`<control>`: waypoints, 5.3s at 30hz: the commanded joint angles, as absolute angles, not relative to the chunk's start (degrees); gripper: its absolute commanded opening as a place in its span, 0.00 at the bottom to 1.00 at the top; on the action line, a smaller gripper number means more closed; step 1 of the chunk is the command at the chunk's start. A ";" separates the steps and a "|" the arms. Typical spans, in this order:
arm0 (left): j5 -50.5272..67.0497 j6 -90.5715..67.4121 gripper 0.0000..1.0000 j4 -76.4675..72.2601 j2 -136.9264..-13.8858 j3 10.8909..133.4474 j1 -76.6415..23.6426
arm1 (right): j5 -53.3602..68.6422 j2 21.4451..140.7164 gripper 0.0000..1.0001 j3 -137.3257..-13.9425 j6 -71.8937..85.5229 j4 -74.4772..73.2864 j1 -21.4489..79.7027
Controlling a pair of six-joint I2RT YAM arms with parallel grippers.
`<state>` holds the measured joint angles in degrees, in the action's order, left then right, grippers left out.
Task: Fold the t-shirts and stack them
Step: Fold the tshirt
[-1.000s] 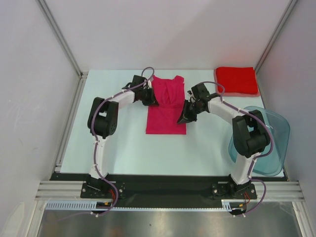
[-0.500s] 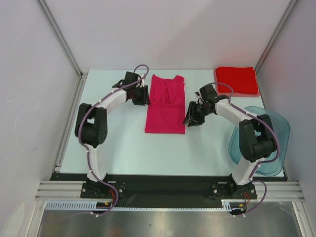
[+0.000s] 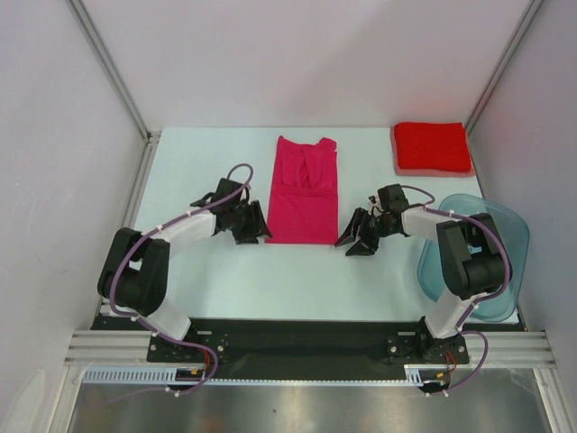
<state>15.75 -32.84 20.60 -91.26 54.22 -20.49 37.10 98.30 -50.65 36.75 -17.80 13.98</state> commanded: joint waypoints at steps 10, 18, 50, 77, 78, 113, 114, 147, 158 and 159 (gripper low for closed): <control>18.28 -56.58 0.59 11.25 -94.04 49.04 -19.69 | 38.58 99.14 0.52 -48.25 47.28 -6.16 12.48; 13.89 -62.22 0.56 14.94 -93.87 47.12 -19.25 | 36.57 100.64 0.47 -49.74 48.96 -6.59 12.92; 14.94 -60.56 0.30 11.25 -102.30 49.92 -16.96 | 28.39 104.85 0.45 -52.47 50.54 -8.00 16.35; 12.83 -57.39 0.00 7.30 -88.80 35.87 -26.18 | 28.65 93.27 0.00 -39.21 41.85 -8.17 17.14; 12.57 -58.52 0.00 7.12 -87.64 33.77 -26.97 | 29.09 92.03 0.00 -37.89 41.57 -8.70 17.14; 10.01 -59.87 0.00 18.81 -74.08 40.23 -31.65 | 28.47 86.56 0.00 -52.08 35.51 -21.62 20.57; 11.06 -59.16 0.00 18.81 -75.66 41.82 -30.86 | 28.74 87.96 0.00 -53.77 35.33 -21.71 20.04; 20.04 -46.32 0.00 23.91 -114.34 88.33 -14.41 | 36.91 127.97 0.00 -104.94 34.71 -28.83 11.78; 22.06 -46.58 0.02 23.12 -119.35 92.90 -12.75 | 39.46 133.59 0.00 -110.30 36.38 -27.25 10.46; 22.15 -46.67 0.02 22.94 -119.62 93.07 -12.57 | 39.55 134.03 0.00 -111.26 36.56 -27.25 10.37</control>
<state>21.15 -47.46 24.62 -119.31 90.26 -13.61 37.52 132.68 -107.24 35.57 -28.69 10.79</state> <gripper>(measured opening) 0.024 0.017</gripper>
